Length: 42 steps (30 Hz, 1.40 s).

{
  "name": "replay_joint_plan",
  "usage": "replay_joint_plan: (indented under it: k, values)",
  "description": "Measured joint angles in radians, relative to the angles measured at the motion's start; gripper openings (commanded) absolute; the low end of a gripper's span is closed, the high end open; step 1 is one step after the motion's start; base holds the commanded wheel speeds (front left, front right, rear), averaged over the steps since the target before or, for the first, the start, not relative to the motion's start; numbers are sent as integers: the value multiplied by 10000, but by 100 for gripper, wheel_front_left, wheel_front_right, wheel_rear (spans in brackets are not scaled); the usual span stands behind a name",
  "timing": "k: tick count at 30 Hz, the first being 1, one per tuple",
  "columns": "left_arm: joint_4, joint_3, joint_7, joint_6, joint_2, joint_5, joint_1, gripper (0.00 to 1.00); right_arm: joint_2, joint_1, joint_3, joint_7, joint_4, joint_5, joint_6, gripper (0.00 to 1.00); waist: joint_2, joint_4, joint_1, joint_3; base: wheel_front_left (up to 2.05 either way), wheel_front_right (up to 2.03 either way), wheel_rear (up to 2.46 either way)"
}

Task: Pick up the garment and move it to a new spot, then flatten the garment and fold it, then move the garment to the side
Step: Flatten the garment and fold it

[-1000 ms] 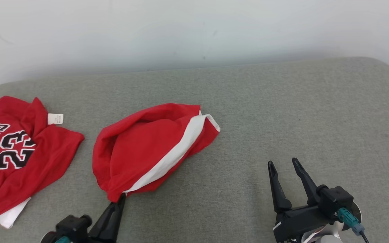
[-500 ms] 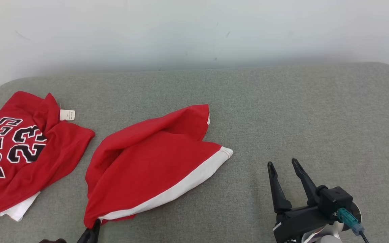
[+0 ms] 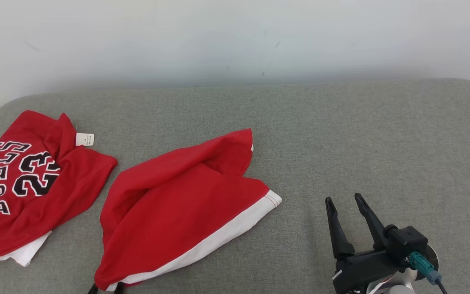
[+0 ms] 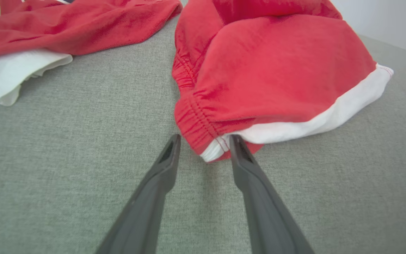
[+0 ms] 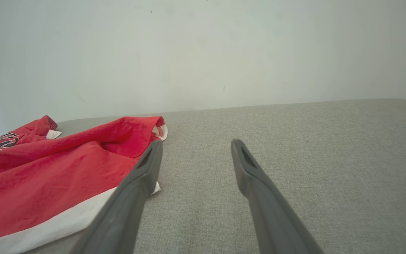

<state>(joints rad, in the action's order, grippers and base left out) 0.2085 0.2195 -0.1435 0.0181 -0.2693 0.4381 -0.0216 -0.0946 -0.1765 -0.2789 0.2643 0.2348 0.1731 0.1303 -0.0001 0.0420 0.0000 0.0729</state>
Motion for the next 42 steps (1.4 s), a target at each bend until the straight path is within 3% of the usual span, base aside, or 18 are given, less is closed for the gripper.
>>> replay_joint_plan:
  k: [8,12,22,27,35,42]
  values:
    - [79,81,-84,12,73,69,44,100,-50,1,19,0,44,13,0,100,0,168,0,-44,0,0,0]
    - [-240,232,-286,-209,167,205,393,100,-40,25,46,0,46,13,0,100,1,235,0,-121,0,0,0]
    - [-1442,-458,-1097,533,412,-188,705,100,-65,66,119,2,67,21,0,100,0,388,0,-282,0,0,0]
    - [-1933,-1104,-1145,702,729,-543,829,100,-59,118,259,0,36,17,0,100,1,304,-1,-440,0,0,0]
    - [-2052,-1643,-1166,589,1354,-1231,979,100,-213,421,493,2,6,-67,0,100,1,20,0,-760,0,0,0]
    - [-1870,-1921,-1168,437,1565,-1739,906,100,-284,621,698,0,-56,-140,0,100,0,-356,0,-912,0,0,0]
